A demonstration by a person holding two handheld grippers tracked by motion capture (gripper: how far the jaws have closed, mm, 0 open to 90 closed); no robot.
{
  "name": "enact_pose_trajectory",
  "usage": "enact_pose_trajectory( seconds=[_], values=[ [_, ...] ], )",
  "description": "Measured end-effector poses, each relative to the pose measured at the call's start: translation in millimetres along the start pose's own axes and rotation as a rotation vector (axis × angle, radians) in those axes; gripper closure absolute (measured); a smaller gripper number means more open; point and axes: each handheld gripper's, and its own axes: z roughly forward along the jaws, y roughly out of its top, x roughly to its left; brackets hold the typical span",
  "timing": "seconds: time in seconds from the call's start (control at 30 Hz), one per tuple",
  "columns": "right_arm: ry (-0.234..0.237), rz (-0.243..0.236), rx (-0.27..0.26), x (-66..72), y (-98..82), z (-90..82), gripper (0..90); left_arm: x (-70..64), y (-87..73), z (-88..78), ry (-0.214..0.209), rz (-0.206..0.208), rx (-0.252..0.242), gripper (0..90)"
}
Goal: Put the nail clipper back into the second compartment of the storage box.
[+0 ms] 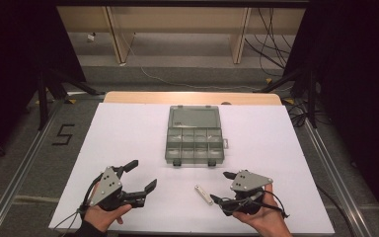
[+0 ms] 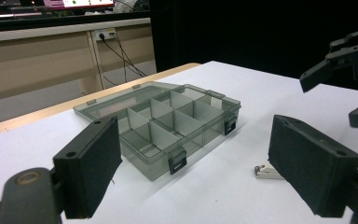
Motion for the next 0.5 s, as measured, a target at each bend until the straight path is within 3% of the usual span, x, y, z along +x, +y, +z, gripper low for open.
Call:
enact_pose_trajectory(
  seconds=[0.2, 0.33, 0.5],
  values=[
    [0.049, -0.028, 0.088, 2.8, 4.3, 13.4, 22.3, 1.1, -0.2, -0.2, 0.002, 0.01, 0.008, 16.4],
    [0.059, -0.058, 0.136, 4.3, 8.7, 20.5, 23.4, 1.0, -0.3, -0.2, 0.002, 0.01, 0.009, 16.4],
    [0.063, -0.055, 0.174, 4.3, 13.9, 29.0, 26.8, 0.8, -0.6, -0.1, 0.005, 0.001, 0.01, 16.4]
  ],
)
